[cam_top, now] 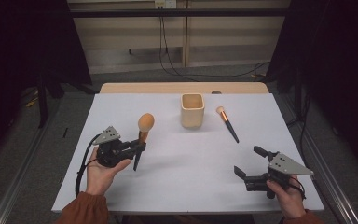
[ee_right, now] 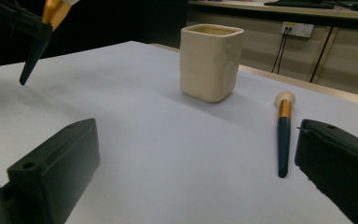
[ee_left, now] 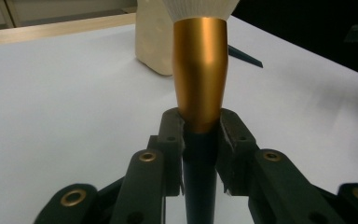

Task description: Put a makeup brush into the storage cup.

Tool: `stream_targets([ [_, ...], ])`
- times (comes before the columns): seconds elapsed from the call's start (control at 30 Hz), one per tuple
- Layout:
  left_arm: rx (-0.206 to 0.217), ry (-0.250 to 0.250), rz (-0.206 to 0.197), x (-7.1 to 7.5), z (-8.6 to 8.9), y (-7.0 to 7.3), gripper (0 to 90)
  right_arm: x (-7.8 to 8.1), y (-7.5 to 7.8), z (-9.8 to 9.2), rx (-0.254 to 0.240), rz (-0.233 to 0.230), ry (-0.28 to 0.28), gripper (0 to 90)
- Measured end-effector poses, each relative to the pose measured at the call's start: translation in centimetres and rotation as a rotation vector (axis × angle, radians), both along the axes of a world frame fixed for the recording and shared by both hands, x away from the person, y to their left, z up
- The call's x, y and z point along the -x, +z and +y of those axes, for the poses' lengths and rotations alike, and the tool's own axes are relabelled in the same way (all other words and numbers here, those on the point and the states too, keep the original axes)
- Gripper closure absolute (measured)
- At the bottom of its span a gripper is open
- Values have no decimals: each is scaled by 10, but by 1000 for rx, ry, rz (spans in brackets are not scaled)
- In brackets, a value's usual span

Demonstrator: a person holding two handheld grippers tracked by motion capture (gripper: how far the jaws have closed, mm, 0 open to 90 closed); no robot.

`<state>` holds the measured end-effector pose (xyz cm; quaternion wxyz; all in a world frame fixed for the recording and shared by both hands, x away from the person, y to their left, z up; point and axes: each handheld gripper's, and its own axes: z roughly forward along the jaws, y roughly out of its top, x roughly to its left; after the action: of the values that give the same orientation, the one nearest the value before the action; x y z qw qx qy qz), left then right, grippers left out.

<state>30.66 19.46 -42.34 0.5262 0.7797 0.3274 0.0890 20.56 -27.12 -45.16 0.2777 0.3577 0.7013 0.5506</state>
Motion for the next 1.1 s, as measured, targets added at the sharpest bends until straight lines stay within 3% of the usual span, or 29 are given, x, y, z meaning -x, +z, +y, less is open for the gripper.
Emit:
stream_targets([
  [0.27, 37, -52, -30, 5, -17, -4, 733, -3, 2, 4, -34, 11, 33, 0],
  [0.47, 75, -89, -84, 9, -27, -3, 733, -6, 6, 10, -65, 17, 60, 0],
  [0.6, 100, -113, -85, 10, -34, -2, 733, -10, 7, 16, -98, 44, 66, 0],
  [0.8, 115, -153, -95, 11, -49, 1, 733, -13, 12, 26, -102, 13, 89, 0],
  [1.1, 152, -198, -105, 13, -72, 3, 733, -22, 24, 42, -145, 36, 109, 0],
])
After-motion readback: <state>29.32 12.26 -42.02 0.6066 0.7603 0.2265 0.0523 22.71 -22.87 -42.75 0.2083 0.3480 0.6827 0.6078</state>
